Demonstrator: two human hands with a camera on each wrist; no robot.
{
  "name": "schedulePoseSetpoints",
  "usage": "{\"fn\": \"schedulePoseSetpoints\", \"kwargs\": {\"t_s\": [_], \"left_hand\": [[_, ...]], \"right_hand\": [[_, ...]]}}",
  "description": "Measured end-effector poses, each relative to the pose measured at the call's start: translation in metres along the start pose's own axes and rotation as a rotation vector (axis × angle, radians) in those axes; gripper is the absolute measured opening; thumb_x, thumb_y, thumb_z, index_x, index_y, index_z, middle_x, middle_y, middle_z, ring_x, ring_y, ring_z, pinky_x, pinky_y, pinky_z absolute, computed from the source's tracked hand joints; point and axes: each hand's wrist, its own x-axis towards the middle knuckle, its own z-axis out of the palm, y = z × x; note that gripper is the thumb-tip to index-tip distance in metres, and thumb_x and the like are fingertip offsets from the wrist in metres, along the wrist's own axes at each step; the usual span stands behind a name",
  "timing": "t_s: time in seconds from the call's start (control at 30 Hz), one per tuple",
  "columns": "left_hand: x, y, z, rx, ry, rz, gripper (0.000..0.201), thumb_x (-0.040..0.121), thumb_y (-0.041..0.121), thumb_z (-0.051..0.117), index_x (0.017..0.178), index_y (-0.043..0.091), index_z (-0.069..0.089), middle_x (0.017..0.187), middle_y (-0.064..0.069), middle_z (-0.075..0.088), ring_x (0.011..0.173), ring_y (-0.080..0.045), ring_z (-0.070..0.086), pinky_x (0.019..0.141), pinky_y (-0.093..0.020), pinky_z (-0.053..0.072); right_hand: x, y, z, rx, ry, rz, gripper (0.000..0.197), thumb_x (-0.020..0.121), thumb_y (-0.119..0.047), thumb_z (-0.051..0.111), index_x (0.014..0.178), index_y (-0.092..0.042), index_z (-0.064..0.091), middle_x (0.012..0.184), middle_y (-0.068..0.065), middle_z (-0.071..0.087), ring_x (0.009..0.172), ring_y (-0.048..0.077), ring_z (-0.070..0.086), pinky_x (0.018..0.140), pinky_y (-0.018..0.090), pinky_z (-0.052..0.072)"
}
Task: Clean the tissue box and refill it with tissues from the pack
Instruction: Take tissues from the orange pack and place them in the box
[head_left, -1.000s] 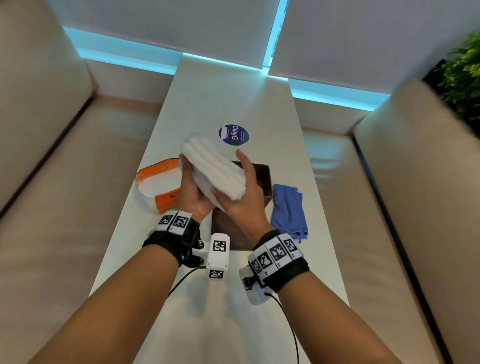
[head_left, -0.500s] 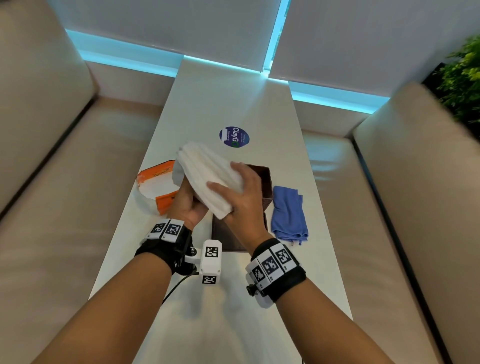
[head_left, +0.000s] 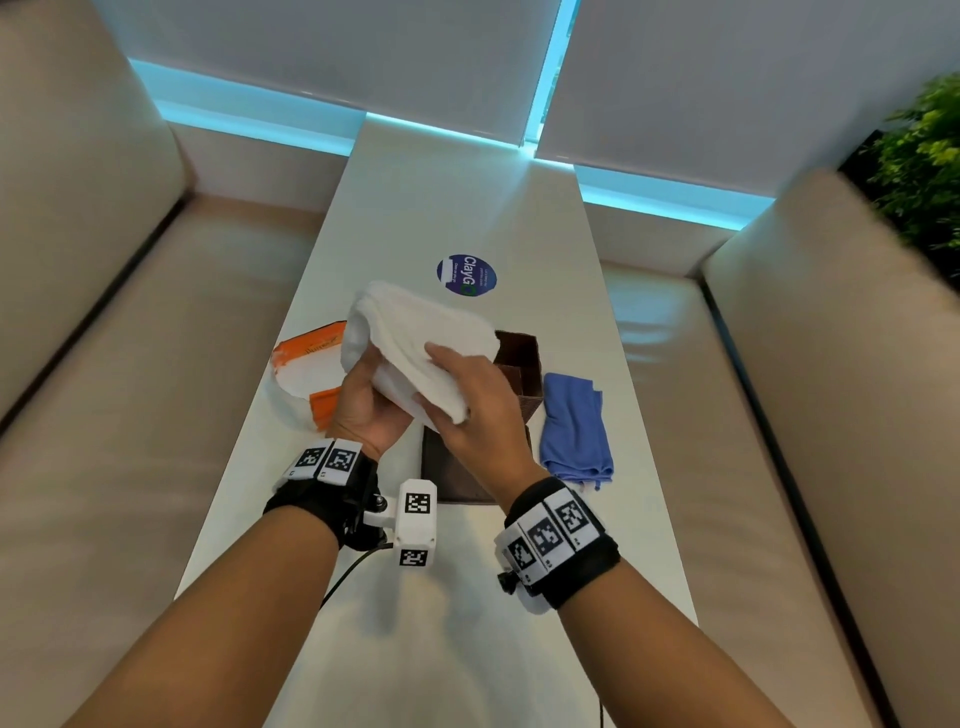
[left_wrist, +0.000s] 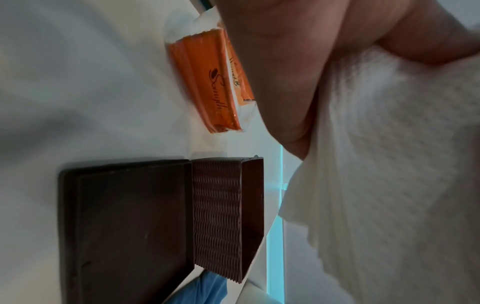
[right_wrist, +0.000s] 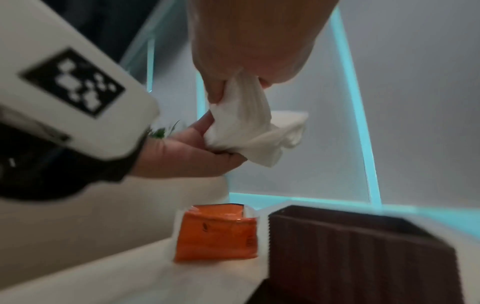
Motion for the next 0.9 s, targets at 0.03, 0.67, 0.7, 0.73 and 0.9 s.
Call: {"fn": "schedulePoseSetpoints", "kwargs": {"t_s": [0.03,0.67,0.7,0.73,0.9], "left_hand": [[0.000,0.000,-0.001,-0.016,0.000,0.012,0.067,0.047,0.036,0.093,0.108,0.014,0.073,0.106,-0.009,0.072,0.100,-0.022,0.069,0.084,-0.036,0.058],[-0.007,0.000,-0.014,-0.037,0.042,-0.006,0.074,0.031,0.032,0.097,0.099,0.016,0.076,0.099,-0.009,0.074,0.092,-0.024,0.072,0.074,-0.038,0.060],[-0.008,0.001,-0.015,-0.037,0.023,0.001,0.075,0.035,0.033,0.096,0.104,0.016,0.073,0.102,-0.010,0.073,0.096,-0.025,0.070,0.078,-0.039,0.059],[-0.009,0.002,-0.016,-0.031,0.007,0.002,0.079,0.038,0.034,0.095,0.110,0.015,0.068,0.104,-0.011,0.071,0.099,-0.027,0.068,0.080,-0.041,0.058],[-0.012,-0.001,-0.005,-0.032,-0.061,0.023,0.065,0.048,0.034,0.090,0.108,0.014,0.072,0.107,-0.013,0.070,0.100,-0.028,0.068,0.081,-0.043,0.057]], "right_hand": [[0.003,0.002,0.000,-0.006,0.010,0.008,0.055,0.076,-0.016,0.074,0.124,-0.019,0.047,0.109,0.015,0.063,0.102,0.016,0.049,0.090,0.025,0.040],[-0.003,0.007,0.003,-0.210,-0.072,-0.102,0.028,0.077,-0.026,0.067,0.097,-0.009,0.058,0.099,0.010,0.067,0.095,0.022,0.055,0.080,0.029,0.042],[0.000,0.004,-0.004,-0.099,-0.115,0.015,0.029,0.080,-0.025,0.067,0.103,-0.010,0.057,0.106,0.008,0.066,0.098,0.021,0.058,0.082,0.027,0.045],[0.004,0.002,-0.010,0.023,-0.142,0.171,0.029,0.083,-0.025,0.068,0.107,-0.013,0.056,0.110,0.003,0.063,0.099,0.017,0.058,0.083,0.023,0.045],[0.007,-0.006,-0.010,0.296,0.146,0.409,0.050,0.077,-0.019,0.076,0.116,-0.023,0.045,0.118,0.000,0.048,0.105,-0.003,0.047,0.093,0.010,0.039]]}}
